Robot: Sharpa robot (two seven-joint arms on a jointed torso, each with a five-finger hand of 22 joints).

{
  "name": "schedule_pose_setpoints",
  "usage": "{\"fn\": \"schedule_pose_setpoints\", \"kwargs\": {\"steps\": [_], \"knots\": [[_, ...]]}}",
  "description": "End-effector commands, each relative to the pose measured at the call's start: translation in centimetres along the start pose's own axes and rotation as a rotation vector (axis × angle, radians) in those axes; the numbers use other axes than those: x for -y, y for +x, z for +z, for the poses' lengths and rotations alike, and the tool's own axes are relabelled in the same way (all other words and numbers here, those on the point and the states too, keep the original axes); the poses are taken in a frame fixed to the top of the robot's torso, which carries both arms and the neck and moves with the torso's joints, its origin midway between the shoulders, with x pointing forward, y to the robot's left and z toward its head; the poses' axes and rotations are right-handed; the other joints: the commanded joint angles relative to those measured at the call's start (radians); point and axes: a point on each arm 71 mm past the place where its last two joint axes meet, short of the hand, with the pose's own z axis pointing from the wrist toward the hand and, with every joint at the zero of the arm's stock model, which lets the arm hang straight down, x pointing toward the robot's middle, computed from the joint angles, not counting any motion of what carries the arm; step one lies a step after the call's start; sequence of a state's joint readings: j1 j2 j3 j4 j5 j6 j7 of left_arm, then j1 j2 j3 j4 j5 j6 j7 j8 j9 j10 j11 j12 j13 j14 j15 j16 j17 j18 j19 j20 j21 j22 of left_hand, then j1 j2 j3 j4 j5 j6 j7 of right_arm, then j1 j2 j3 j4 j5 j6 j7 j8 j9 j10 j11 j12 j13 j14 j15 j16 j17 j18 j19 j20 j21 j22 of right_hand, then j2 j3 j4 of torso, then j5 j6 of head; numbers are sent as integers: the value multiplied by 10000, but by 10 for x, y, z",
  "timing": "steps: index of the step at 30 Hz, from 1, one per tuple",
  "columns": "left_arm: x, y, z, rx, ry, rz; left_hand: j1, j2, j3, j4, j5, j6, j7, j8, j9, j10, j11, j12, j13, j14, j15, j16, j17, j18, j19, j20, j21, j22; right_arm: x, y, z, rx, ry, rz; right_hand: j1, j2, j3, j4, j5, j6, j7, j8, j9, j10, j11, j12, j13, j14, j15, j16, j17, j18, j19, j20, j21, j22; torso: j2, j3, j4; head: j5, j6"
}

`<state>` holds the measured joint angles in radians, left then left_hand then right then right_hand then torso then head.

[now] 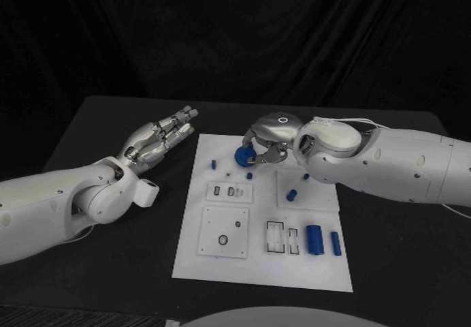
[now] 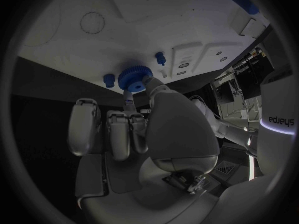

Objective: Assemble the parts on the task board

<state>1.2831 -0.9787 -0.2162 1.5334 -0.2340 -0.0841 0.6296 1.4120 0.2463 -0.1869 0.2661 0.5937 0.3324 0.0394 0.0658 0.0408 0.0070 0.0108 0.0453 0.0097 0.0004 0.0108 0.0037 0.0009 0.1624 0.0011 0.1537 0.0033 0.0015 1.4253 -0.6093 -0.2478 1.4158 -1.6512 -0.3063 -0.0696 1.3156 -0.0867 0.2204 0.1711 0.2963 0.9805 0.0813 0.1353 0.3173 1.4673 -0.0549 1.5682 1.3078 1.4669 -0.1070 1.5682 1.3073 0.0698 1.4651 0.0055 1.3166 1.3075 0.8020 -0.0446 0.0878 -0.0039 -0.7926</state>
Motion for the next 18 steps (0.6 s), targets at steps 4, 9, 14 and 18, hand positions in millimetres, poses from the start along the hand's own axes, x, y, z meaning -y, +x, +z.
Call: {"fn": "schedule_pose_setpoints", "kwargs": {"steps": [4, 9, 14, 18], "knots": [[1, 2, 1, -99, 122, -49, 120, 6, 43, -37, 69, 39, 25, 43, 7, 16, 27, -7, 11, -4, 57, -37, -9, 183, -11, 75, -33, -15, 2, 2, 0, -116, 149, -53, -6, 90, 93, -27, 33, -2, -387, -129, 924, 1035, 108, 26, 2630, 1039, 101, 26, 2635, -147, -13, 102, -118, 1901, 4, 5, -9, -2, -6], [1, 3, 1, -122, 97, -64, 126, 9, 51, -41, 76, 50, 28, 47, 9, 16, 31, -9, 11, -4, 60, -37, -9, 183, -11, 78, -33, -15, 3, 3, 0, -236, 218, -66, -46, 59, 178, -30, 47, -437, -354, -485, 743, 1035, 137, 26, 2630, 1039, 135, 26, 2635, -106, -101, 141, -307, 1849, 0, 3, -9, -19, -28], [1, 3, 1, -142, 81, -75, 126, 9, 51, -41, 76, 50, 28, 47, 9, 16, 31, -9, 11, -4, 60, -37, -9, 183, -11, 78, -33, -15, 4, 4, 0, -300, 278, -77, -91, 68, 226, -7, 86, -585, -320, -616, 652, 1035, 167, 26, 2630, 1039, 157, 26, 2635, -90, -142, 161, -388, 1828, 1, 2, 2, -41, -20], [0, 4, 2, -170, 63, -90, 133, 15, 60, -46, 81, 61, 34, 50, 10, 15, 38, -12, 10, -4, 65, -37, -9, 184, -11, 82, -33, -15, 4, 4, 0, -341, 305, -79, -147, 8, 342, -2, 22, -1344, -287, -749, 263, 1035, 203, 26, 2630, 1039, 191, 26, 2635, -74, -191, 204, -473, 1809, -5, 1, 6, -44, -11]]}}
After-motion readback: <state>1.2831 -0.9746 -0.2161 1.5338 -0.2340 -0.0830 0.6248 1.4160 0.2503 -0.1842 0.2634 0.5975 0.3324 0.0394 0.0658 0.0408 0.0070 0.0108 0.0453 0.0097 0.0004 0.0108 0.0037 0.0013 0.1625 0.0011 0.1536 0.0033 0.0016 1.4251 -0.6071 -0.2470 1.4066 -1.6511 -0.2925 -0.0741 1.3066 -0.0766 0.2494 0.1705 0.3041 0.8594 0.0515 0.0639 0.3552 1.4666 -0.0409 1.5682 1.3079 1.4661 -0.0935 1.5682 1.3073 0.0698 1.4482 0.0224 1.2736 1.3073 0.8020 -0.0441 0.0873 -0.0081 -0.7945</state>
